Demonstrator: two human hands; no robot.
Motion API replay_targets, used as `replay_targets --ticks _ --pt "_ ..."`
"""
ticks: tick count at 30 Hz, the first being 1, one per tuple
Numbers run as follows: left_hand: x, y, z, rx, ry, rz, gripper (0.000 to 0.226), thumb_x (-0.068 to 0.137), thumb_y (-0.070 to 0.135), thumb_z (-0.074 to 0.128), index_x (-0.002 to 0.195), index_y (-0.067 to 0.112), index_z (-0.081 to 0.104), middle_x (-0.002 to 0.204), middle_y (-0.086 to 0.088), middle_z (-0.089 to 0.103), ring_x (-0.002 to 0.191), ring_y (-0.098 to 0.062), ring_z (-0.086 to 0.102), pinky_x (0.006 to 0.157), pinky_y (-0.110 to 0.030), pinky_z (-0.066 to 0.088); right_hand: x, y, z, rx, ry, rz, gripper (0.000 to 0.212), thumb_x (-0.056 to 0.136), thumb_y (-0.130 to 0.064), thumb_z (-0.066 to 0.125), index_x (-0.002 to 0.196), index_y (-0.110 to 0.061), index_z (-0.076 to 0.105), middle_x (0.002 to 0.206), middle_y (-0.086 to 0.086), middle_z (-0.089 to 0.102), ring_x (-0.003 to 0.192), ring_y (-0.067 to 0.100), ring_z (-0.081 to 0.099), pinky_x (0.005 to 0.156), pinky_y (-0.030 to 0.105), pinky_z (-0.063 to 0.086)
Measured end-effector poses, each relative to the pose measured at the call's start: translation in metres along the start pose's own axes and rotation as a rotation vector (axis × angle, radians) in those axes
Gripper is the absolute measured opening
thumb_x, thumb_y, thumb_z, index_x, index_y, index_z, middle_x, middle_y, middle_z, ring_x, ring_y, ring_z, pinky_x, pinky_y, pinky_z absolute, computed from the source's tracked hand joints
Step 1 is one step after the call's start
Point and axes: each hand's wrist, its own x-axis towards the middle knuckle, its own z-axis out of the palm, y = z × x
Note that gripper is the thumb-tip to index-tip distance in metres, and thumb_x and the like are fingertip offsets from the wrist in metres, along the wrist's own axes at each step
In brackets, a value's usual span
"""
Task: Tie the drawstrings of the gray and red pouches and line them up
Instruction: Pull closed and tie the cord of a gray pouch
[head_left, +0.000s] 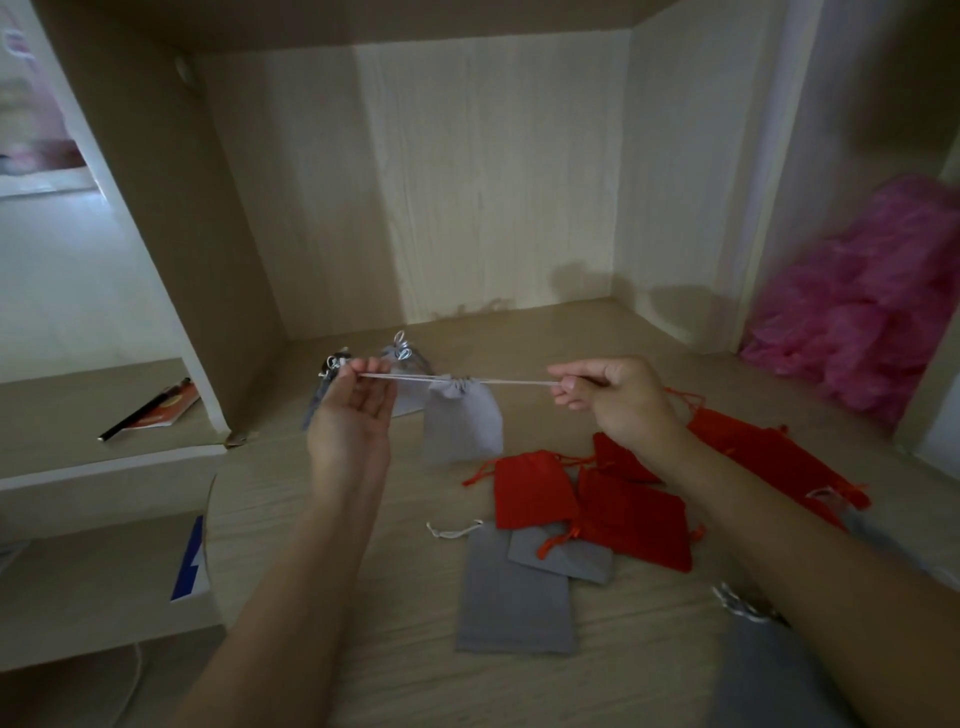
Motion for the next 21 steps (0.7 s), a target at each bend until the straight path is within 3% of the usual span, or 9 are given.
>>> replay_targets --ticks 4,9,11,14,18,21 --pt "0.006 0.007 -0.005 -0.130 0.088 0.033 0.021 0.097 0.008 0.045 0.081 0.011 0.058 0.075 0.000 0.066 0.082 -0.012 0.064 0.092 -0.030 0.051 0.000 -0.008 0.002 -0.030 -0.037 -0.062 0.027 0.091 0.008 0.051 0.107 -0.006 0.067 0.074 0.000 0.067 0.059 -0.002 0.065 0.061 0.009 0.049" --pt "0.004 0.009 -0.006 -0.191 0.046 0.010 0.032 0.099 0.011 0.043 0.071 0.011 0.060 0.060 0.002 0.062 0.059 -0.008 0.063 0.075 -0.027 0.055 -0.004 -0.015 0.007 0.012 -0.060 -0.088 0.027 0.089 0.008 0.054 0.096 -0.014 0.067 0.076 0.005 0.068 0.060 0.000 0.066 0.061 0.011 0.049" --pt "0.000 0.007 -0.002 -0.040 -0.014 -0.019 0.031 0.098 0.013 0.044 0.073 0.014 0.061 0.053 0.007 0.054 0.047 -0.003 0.053 0.059 -0.018 0.052 -0.004 -0.021 0.003 0.042 -0.075 -0.091 0.023 0.087 0.006 0.059 0.094 -0.015 0.066 0.078 0.007 0.069 0.060 0.001 0.066 0.059 0.012 0.050" --pt "-0.011 -0.002 0.009 0.344 -0.184 -0.121 0.021 0.097 0.017 0.045 0.084 0.011 0.060 0.047 0.011 0.043 0.035 -0.001 0.035 0.040 -0.010 0.037 -0.008 -0.031 0.003 0.029 -0.117 -0.120 0.019 0.080 -0.004 0.071 0.089 -0.020 0.068 0.072 -0.004 0.072 0.060 0.001 0.064 0.057 0.012 0.047" --pt "-0.026 -0.010 0.011 0.699 -0.398 -0.276 0.024 0.081 0.027 0.059 0.086 0.005 0.066 0.047 0.008 0.034 0.035 -0.001 0.024 0.037 -0.013 0.027 -0.017 -0.042 0.016 -0.020 -0.183 -0.218 0.013 0.076 -0.010 0.077 0.084 -0.020 0.073 0.080 -0.002 0.074 0.072 0.001 0.065 0.071 0.013 0.047" --pt "-0.035 -0.014 0.014 0.780 -0.532 -0.360 0.023 0.075 0.024 0.060 0.080 0.004 0.071 0.048 0.004 0.033 0.037 -0.003 0.023 0.037 -0.014 0.024 -0.024 -0.045 0.024 0.004 -0.208 -0.260 0.011 0.077 -0.007 0.075 0.084 -0.015 0.074 0.075 0.004 0.074 0.068 0.007 0.067 0.070 0.013 0.047"
